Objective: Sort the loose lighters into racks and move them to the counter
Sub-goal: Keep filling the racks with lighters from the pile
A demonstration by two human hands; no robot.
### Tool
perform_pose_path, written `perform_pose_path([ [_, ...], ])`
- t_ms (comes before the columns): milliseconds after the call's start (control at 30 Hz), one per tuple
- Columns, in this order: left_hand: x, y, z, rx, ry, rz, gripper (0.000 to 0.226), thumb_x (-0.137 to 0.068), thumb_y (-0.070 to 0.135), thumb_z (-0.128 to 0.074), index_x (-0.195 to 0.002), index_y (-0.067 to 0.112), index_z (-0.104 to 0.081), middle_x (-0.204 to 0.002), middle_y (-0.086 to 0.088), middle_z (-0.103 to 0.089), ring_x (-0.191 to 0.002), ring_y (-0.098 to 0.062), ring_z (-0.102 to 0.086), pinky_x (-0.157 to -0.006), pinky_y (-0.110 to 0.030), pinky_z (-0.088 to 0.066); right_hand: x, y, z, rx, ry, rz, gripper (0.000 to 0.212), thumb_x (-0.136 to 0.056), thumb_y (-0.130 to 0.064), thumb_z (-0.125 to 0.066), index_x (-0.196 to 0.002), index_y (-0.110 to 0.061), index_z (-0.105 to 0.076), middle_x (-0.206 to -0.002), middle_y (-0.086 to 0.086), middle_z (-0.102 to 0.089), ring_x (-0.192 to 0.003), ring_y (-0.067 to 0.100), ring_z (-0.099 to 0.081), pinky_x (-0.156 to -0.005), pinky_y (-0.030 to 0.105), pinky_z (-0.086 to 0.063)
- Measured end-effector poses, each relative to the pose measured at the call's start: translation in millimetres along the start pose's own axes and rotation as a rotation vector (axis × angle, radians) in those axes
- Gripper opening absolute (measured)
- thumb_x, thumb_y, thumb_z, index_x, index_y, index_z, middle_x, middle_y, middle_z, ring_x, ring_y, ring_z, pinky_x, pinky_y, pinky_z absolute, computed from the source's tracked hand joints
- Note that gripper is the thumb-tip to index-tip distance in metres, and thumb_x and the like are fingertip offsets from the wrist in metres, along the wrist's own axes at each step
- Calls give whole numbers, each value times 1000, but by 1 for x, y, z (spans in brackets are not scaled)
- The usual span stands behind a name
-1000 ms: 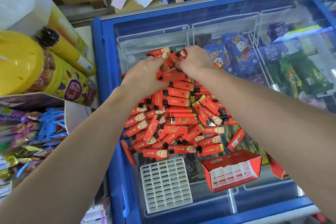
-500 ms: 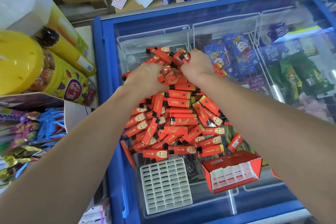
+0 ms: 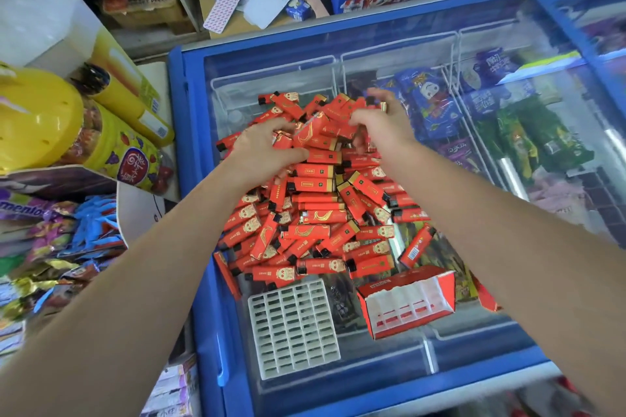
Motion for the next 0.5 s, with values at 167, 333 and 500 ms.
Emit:
perform_pose_path([
  [167,32,20,-34,324,-61,70,50,-89,31,-81,-131,27,-55,-74,-13,-66,-45,-13,-53,-50,-30,-45,29,2,30,-147,-71,-28,43,-80,-2,-67,-123,-7,-60,-60,4,-64,-44,15,-54,-43,22,-41],
  [333,68,52,-92,465,-150,84,45,-89,28,-82,-128,23,-60,-86,-19,-62,-46,-12,-47,-46,-26,-41,65,4,83,-283,-51,30,24,-88,-1,-67,-111,-5,-61,-56,5,-61,-43,15,-55,-41,22,-40],
  [500,112,89,-153,404,-183,57,28,-93,22,-78,-116,16,-62,-52,1,-59,-37,-12,-44,-40,-20,-36,114,16,156,-305,-36,85,10,-94,1,-60,-91,-9,-60,-61,8,-59,-48,17,-55,-42,24,-39],
])
Point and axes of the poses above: each hand's wrist, its own x-axis away from the middle knuckle, its own z-axis out of the back of the hand, y = z × x, the point moved 9 cm from there along -x, towards the middle knuckle
